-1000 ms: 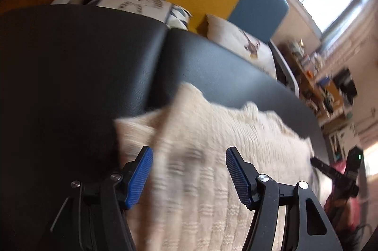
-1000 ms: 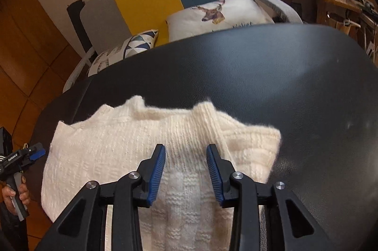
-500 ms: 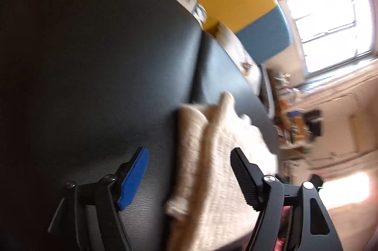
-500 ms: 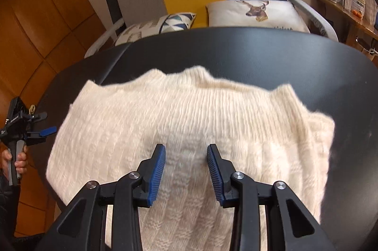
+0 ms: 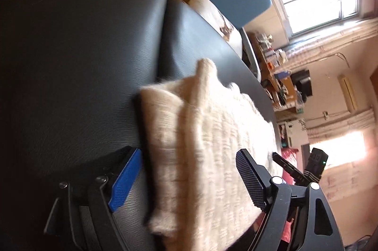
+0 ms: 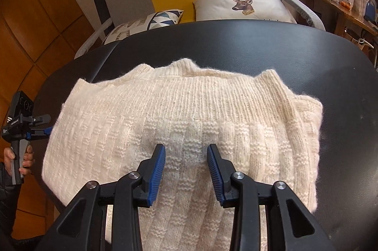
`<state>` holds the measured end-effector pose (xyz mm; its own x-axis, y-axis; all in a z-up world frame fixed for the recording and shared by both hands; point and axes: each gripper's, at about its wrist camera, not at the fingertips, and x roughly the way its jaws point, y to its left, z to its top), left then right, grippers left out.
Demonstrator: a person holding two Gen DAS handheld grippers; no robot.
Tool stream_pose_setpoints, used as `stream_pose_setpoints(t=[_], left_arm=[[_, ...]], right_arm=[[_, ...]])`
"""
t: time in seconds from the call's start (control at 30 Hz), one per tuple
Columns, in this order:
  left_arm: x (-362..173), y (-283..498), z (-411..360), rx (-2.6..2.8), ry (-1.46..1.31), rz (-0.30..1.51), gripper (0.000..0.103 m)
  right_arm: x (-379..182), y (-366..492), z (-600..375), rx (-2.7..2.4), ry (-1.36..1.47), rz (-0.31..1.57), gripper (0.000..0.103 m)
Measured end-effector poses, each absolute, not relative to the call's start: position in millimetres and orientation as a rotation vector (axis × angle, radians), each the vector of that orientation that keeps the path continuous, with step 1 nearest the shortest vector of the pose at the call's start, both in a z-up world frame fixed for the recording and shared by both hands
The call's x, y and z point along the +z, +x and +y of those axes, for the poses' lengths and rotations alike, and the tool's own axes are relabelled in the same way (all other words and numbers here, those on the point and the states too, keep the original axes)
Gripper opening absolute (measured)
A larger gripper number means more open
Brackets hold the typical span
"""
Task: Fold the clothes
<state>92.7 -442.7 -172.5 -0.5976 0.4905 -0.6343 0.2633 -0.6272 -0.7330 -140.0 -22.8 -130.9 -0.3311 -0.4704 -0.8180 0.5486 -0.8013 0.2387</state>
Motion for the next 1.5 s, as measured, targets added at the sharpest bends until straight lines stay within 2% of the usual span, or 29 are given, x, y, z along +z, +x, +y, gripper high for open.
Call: stream_pose_setpoints(t=[0.13, 0.33, 0.5, 0.57, 0.63, 0.67, 1.0, 1.1, 1.5], left_arm=[[-173, 76, -428, 2.359, -1.382, -1.173, 0.082], [-175, 86, -431, 2.329, -1.303, -1.193, 0.082], [-177, 89, -434, 2.312, -1.249, -1.291, 0.081], [-175, 83, -427, 2.340, -1.296, -1.244, 0.078], [-176, 80, -420, 2.355, -1.343, -1.213, 0.040], [-180, 82, -421, 2.334, -1.329, -1.268, 0.026], [-168, 113, -416, 2.332, -1.037, -1.523, 0.020], [-155, 117, -408, 2.327, -0.968, -1.530, 0.020], [-120, 121, -396, 2.330, -0.936, -1.605, 0.019]], right_arm=[[-130, -141, -15, -2.160, 1.290, 0.103, 0.037], [-128, -147, 5, -2.208, 1.310, 0.075, 0.037], [-136, -148, 13, -2.224, 1.355, 0.062, 0.037], [-139, -146, 12, -2.228, 1.360, 0.076, 0.037], [-139, -144, 12, -2.229, 1.361, 0.095, 0.037], [-139, -142, 12, -2.230, 1.362, 0.105, 0.037], [-114, -132, 65, -2.239, 1.317, 0.108, 0.037], [-106, -123, 81, -2.187, 1.265, 0.149, 0.037], [-148, -127, 73, -2.004, 1.288, 0.285, 0.035]])
